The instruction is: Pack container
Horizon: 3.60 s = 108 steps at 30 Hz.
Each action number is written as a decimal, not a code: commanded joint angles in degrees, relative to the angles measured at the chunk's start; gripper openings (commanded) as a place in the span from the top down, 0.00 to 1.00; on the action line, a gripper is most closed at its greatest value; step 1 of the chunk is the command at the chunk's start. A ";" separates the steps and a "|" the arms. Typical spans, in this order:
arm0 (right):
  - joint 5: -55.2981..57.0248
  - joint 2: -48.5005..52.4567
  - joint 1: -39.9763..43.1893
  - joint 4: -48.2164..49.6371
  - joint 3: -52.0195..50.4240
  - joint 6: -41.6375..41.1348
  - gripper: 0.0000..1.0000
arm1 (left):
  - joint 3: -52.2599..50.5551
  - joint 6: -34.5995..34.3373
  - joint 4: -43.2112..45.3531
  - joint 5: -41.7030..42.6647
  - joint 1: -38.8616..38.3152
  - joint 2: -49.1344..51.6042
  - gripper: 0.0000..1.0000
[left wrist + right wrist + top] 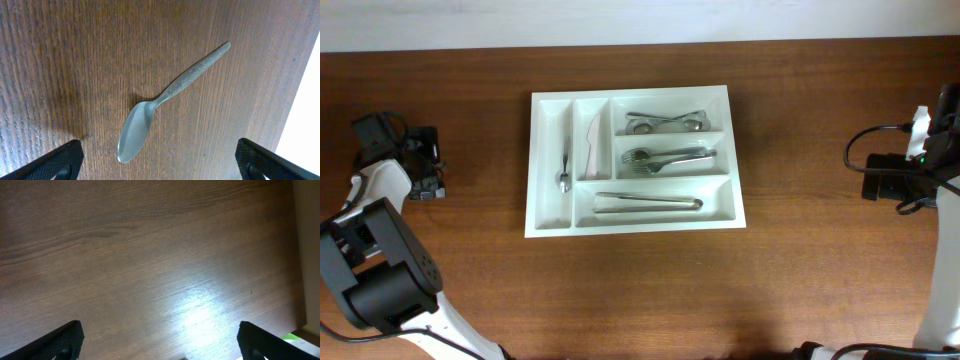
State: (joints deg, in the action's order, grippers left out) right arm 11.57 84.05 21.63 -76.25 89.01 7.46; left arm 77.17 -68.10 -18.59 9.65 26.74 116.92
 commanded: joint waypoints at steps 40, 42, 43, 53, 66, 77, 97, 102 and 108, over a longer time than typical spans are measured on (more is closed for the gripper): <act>0.92 -1.07 0.20 0.02 0.02 -0.48 0.01 | 0.79 0.90 4.39 4.79 0.00 4.96 0.54; 0.92 -1.07 0.20 0.02 0.02 -0.48 0.01 | 0.79 0.90 4.42 5.01 0.00 4.96 0.59; 0.92 -1.07 0.20 0.02 0.02 -0.46 0.01 | 0.79 0.90 4.44 5.18 0.02 4.96 0.60; 0.92 -1.07 0.20 0.02 0.02 -0.46 0.01 | 0.79 0.90 4.44 5.64 0.04 4.96 0.76; 0.92 -1.07 0.20 0.02 0.02 -0.46 0.01 | 0.79 0.90 4.44 5.68 0.04 4.96 0.96; 0.92 -1.07 0.20 0.02 0.02 -0.46 0.01 | 0.79 0.92 4.72 6.12 0.04 4.94 0.98; 0.92 -1.07 0.20 0.02 0.02 -0.46 0.01 | 10.99 25.09 5.14 21.07 -0.11 4.90 0.98; 0.92 -1.07 0.20 0.02 0.02 -0.46 0.01 | 12.68 28.24 5.14 27.32 -0.13 4.90 0.98; 0.92 -1.07 0.20 0.02 0.02 -0.46 0.01 | 12.85 33.27 5.07 36.37 -0.81 4.90 0.98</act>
State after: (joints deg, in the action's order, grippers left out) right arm 11.57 84.05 21.63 -76.25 89.01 7.49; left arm 88.79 -40.40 -13.65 37.34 26.65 121.40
